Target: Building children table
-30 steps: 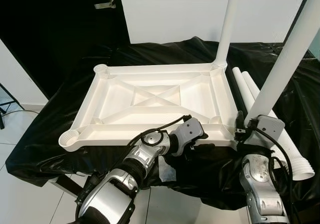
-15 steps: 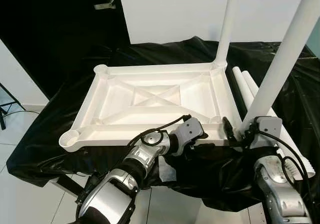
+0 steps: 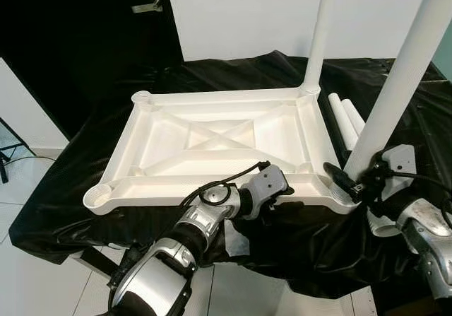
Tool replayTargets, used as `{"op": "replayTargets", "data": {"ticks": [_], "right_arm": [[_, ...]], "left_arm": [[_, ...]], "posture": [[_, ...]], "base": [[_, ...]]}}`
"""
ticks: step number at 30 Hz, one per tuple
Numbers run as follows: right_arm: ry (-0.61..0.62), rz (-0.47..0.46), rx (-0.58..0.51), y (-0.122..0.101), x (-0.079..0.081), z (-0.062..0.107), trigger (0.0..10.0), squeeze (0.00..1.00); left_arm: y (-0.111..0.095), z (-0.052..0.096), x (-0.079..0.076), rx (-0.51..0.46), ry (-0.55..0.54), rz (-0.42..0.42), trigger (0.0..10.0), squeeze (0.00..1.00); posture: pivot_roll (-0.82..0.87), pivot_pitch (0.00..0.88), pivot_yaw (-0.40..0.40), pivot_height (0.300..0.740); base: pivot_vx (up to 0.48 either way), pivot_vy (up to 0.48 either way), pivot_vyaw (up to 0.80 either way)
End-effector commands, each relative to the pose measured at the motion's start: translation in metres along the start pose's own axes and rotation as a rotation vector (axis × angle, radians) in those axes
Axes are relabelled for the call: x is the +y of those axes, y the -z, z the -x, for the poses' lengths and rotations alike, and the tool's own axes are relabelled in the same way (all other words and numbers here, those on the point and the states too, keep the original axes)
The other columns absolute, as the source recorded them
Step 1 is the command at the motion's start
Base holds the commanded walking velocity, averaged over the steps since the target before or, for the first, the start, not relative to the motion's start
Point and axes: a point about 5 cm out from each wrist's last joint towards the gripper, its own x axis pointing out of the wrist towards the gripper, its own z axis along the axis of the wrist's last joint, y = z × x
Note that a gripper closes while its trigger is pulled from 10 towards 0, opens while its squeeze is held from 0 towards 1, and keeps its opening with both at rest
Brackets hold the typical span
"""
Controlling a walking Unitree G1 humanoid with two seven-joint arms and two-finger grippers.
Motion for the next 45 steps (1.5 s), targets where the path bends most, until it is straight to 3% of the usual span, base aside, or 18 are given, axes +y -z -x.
{"op": "replayTargets", "data": {"ticks": [1, 5, 6, 9, 13, 15, 20, 22, 29, 30, 32, 33, 34, 35, 36, 43, 44, 45], "right_arm": [[-0.075, -0.068, 0.053, 0.014, 0.013, -0.001, 0.0, 0.0], [-0.062, -0.109, 0.056, 0.018, 0.014, -0.001, 0.0, 0.0], [-0.017, -0.138, 0.047, 0.021, 0.015, -0.002, 0.0, 0.0], [0.33, -0.168, -0.046, 0.025, 0.014, -0.003, 0.0, 0.0], [0.472, -0.127, -0.052, 0.027, 0.014, 0.002, 0.0, 0.0], [0.553, -0.173, -0.036, 0.034, 0.035, 0.006, 0.0, 0.0], [0.598, -0.201, -0.033, 0.035, 0.045, 0.005, 0.0, 0.0], [0.808, -0.165, -0.042, 0.031, 0.041, 0.002, 0.0, 0.0], [0.835, -0.157, -0.03, 0.034, 0.039, -0.006, 0.0, 0.0], [0.812, -0.158, -0.025, 0.035, 0.04, -0.008, 5.2, 0.0], [0.8, -0.158, -0.022, 0.035, 0.04, -0.009, 5.2, 0.0], [0.798, -0.154, -0.02, 0.035, 0.04, -0.009, 10.0, 0.0], [0.798, -0.154, -0.02, 0.035, 0.04, -0.009, 10.0, 0.0], [0.801, -0.151, -0.021, 0.035, 0.04, -0.008, 10.0, 0.8], [0.792, -0.15, -0.025, 0.035, 0.039, -0.008, 10.0, 1.0], [0.717, -0.155, -0.029, 0.034, 0.038, -0.01, 10.0, 1.0], [0.651, -0.144, -0.058, 0.029, 0.037, -0.012, 10.0, 0.0], [0.561, -0.133, -0.084, 0.024, 0.034, -0.014, 10.0, 0.0]], "left_arm": [[0.026, 0.004, -0.015, 0.101, 0.117, 0.078, 10.0, 0.0], [0.027, 0.005, -0.015, 0.104, 0.12, 0.077, 10.0, 0.0], [0.027, 0.005, -0.015, 0.105, 0.122, 0.076, 10.0, 0.0], [0.027, 0.005, -0.015, 0.107, 0.125, 0.074, 10.0, 0.0], [0.027, 0.005, -0.015, 0.108, 0.127, 0.072, 10.0, 0.0], [0.027, 0.005, -0.015, 0.107, 0.125, 0.071, 10.0, 0.0], [0.027, 0.006, -0.014, 0.108, 0.121, 0.073, 10.0, 0.0], [0.031, 0.008, -0.015, 0.114, 0.115, 0.082, 10.0, 0.0], [0.03, 0.006, -0.016, 0.107, 0.11, 0.088, 10.0, 0.0], [0.03, 0.005, -0.016, 0.105, 0.106, 0.089, 10.0, 0.0], [0.03, 0.005, -0.016, 0.105, 0.103, 0.09, 10.0, 0.0], [0.031, 0.006, -0.016, 0.105, 0.101, 0.091, 10.0, 0.0], [0.031, 0.006, -0.016, 0.105, 0.101, 0.091, 10.0, 0.0], [0.031, 0.006, -0.016, 0.105, 0.1, 0.092, 10.0, 0.0], [0.032, 0.006, -0.017, 0.106, 0.1, 0.094, 10.0, 0.0], [0.033, 0.005, -0.018, 0.105, 0.099, 0.098, 10.0, 0.0], [0.033, 0.005, -0.018, 0.105, 0.098, 0.1, 10.0, 0.0], [0.033, 0.005, -0.018, 0.104, 0.098, 0.101, 10.0, 0.0]], "posture": [[-0.17, 0.0, 0.059, 0.74], [-0.17, 0.0, 0.063, 0.74], [-0.17, 0.0, 0.065, 0.74], [-0.17, 0.0, 0.072, 0.74], [-0.17, 0.0, 0.07, 0.74], [-0.16, 0.0, 0.065, 0.74], [-0.16, 0.0, 0.065, 0.74], [-0.16, 0.0, 0.059, 0.74], [-0.15, 0.0, 0.051, 0.74], [-0.15, 0.0, 0.047, 0.74], [-0.15, 0.0, 0.047, 0.74], [-0.15, 0.0, 0.044, 0.74], [-0.15, 0.0, 0.044, 0.74], [-0.15, 0.0, 0.042, 0.74], [-0.15, 0.0, 0.041, 0.74], [-0.15, 0.0, 0.038, 0.74], [-0.16, 0.0, 0.039, 0.74], [-0.16, 0.0, 0.041, 0.74]], "base": [[0.0, 0.0, 0.0], [0.0, 0.0, 0.0], [0.0, 0.0, 0.0], [0.0, 0.0, 0.0], [0.0, 0.0, 0.0], [0.0, 0.0, 0.0], [0.0, 0.0, 0.0], [0.0, 0.0, 0.0], [0.0, 0.0, 0.0], [0.0, 0.0, 0.0], [0.0, 0.0, 0.0], [0.0, 0.0, 0.0], [0.0, 0.0, 0.0], [0.0, 0.0, 0.0], [0.0, 0.0, 0.0], [0.0, 0.0, 0.0], [0.0, 0.0, 0.0], [0.0, 0.0, 0.0]]}}
